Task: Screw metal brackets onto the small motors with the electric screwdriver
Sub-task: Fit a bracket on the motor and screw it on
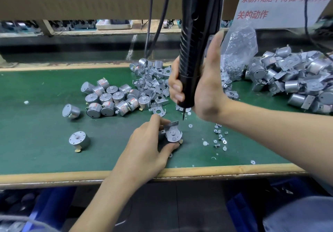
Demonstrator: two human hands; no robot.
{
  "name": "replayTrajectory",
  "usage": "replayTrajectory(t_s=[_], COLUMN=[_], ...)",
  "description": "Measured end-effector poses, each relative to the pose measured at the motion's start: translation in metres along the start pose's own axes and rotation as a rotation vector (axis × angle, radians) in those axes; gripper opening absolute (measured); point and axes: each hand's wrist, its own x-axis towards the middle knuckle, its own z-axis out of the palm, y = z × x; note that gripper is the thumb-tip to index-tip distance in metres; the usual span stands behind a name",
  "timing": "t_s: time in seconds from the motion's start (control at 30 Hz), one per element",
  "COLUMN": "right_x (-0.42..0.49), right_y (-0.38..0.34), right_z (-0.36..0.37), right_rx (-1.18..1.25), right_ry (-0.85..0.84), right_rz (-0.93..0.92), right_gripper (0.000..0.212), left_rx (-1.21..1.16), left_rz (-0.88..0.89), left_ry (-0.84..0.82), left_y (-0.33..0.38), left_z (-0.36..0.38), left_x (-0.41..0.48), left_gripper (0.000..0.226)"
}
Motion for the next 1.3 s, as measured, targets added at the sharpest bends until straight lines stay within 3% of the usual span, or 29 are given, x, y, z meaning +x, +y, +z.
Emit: replayTrajectory(t_s=[0.33, 0.77, 1.3], right_x=[0.004, 0.006, 0.001], right_y=[0.015, 0.018, 0.01], right_z=[-0.05, -0.068, -0.073], right_rx=[-0.104, -0.192, -0.2], right_ry=[0.127, 0.166, 0.186], right_rz=[0.035, 0.047, 0.091], right_gripper=[0.09, 0.091, 0.092], left_rx=[-0.084, -0.087, -0.027], left_rz=[-0.008, 0.014, 0.029], left_ry=[0.045, 0.042, 0.007], left_y=[-0.001, 0.0, 0.001], left_z=[-0.002, -0.003, -0.006], left_x=[0.0, 0.001, 0.002], left_gripper=[0.018, 0.015, 0.044])
